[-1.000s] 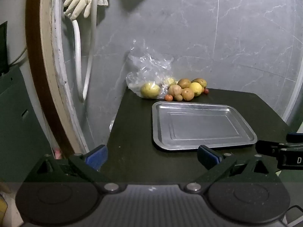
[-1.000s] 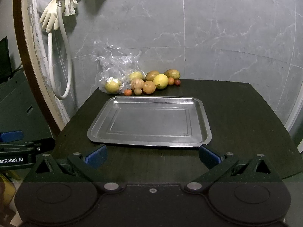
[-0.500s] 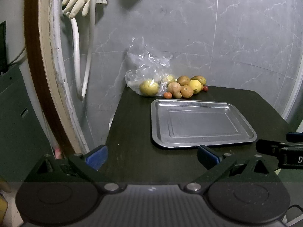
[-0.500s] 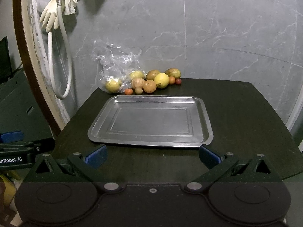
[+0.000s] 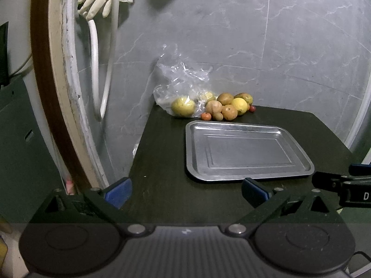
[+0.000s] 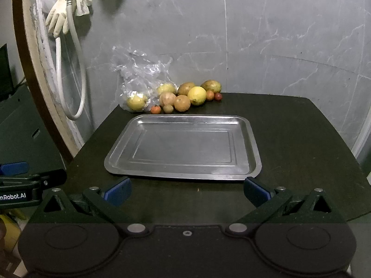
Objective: Organize fruits
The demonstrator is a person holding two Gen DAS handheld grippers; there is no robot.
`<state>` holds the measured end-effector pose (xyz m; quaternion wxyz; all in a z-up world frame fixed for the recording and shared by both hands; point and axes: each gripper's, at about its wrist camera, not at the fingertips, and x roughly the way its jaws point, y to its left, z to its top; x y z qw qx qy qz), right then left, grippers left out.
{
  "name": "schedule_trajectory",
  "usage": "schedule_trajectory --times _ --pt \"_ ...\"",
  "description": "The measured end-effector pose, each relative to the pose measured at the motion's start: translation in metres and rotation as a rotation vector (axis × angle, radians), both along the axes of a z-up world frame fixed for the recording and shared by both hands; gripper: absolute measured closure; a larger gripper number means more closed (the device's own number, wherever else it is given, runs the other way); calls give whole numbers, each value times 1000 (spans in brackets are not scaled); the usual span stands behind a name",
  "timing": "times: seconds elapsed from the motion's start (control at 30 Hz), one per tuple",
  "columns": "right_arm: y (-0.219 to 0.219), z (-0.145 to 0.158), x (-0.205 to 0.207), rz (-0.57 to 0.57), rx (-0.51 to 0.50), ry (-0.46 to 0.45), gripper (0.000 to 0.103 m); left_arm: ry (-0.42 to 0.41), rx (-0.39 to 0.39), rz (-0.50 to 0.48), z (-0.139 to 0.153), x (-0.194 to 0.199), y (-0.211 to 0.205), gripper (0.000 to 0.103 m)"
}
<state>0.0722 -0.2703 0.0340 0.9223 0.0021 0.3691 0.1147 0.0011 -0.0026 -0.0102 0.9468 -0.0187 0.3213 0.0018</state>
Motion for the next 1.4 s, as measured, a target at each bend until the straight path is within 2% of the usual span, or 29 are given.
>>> schedule_trajectory --times 0.67,1.13,1.4 --pt "-19 -15 30 11 11 69 1 25 -4 6 1 15 -6 1" --pt "-40 -31 76 66 31 124 1 74 -4 15 -6 37 -24 1" --pt "-55 -43 111 139 38 144 1 101 -7 38 -11 54 -38 1"
